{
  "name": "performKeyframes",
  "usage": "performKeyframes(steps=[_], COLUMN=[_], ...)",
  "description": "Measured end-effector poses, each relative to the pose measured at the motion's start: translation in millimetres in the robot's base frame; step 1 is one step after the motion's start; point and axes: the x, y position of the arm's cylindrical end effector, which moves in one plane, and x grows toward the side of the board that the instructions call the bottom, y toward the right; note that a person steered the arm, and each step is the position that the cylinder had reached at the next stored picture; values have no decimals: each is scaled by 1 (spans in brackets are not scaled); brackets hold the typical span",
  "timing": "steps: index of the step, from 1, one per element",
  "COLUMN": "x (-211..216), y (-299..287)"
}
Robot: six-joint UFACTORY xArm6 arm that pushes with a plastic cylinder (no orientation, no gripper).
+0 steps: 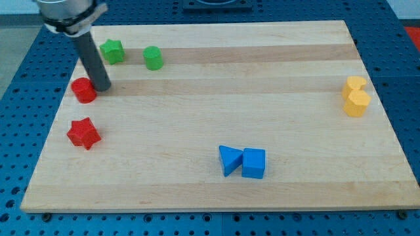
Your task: Drag the red star into the bottom side of the red circle
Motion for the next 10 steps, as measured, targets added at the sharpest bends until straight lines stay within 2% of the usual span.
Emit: performKeyframes(steps=[2, 3, 4, 5, 6, 7, 8, 9, 10], x=[35, 92, 153, 171, 147, 93, 84, 126, 146], y=[87, 97, 80, 15, -19, -10, -12, -12, 9])
